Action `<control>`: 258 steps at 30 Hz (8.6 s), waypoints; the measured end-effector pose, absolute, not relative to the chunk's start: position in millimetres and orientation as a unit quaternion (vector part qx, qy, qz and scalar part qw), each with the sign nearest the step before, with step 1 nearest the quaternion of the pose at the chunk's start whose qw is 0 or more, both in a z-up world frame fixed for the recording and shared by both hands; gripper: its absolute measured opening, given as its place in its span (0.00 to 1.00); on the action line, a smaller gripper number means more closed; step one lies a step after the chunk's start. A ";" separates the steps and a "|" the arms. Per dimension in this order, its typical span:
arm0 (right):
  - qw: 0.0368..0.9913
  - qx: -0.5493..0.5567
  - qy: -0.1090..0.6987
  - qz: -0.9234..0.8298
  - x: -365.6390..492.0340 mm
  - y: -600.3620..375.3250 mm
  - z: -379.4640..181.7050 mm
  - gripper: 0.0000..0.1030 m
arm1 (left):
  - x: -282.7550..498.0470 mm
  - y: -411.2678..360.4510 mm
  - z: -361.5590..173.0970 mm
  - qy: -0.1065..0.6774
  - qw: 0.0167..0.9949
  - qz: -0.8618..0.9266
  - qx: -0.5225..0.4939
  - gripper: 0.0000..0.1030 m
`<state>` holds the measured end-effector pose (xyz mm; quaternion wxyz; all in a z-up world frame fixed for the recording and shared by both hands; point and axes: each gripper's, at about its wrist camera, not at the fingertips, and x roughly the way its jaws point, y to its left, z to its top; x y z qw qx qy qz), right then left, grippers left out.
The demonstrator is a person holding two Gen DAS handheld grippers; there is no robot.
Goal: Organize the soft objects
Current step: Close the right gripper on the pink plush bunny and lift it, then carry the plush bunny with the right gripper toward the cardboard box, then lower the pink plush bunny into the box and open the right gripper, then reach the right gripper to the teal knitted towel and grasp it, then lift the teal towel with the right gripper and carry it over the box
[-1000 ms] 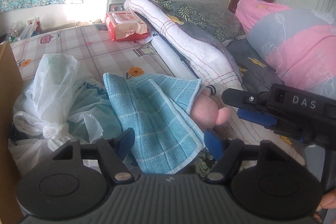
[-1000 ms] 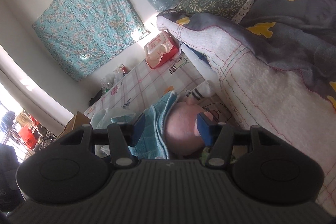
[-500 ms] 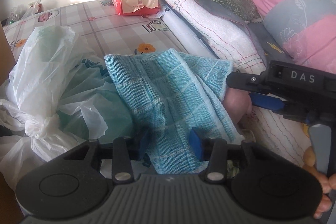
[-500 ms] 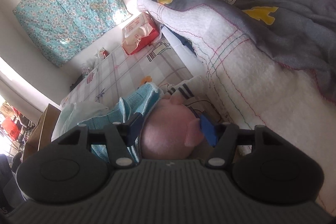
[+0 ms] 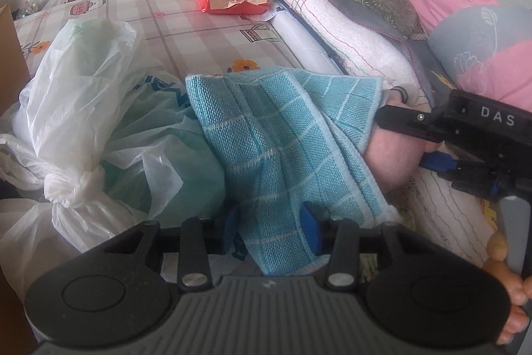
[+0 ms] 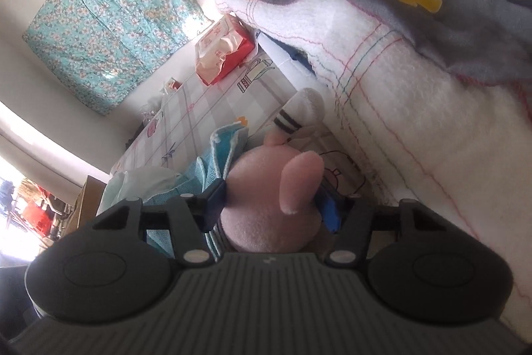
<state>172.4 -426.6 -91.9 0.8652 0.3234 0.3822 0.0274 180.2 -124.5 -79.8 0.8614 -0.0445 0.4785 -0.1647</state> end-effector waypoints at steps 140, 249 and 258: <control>0.727 0.144 0.500 0.448 207.3 -36.5 38.2 0.50 | 99.6 177.5 -2.5 0.431 0.862 0.047 -0.262 0.71; 0.674 0.471 0.485 0.299 207.7 -399.6 -90.1 0.49 | 174.6 -123.1 -47.6 0.456 0.841 -0.276 -0.092 0.23; 0.722 0.437 0.442 0.303 180.6 -393.9 -37.3 0.49 | 149.5 -93.9 -20.2 0.407 0.866 -0.268 -0.111 0.15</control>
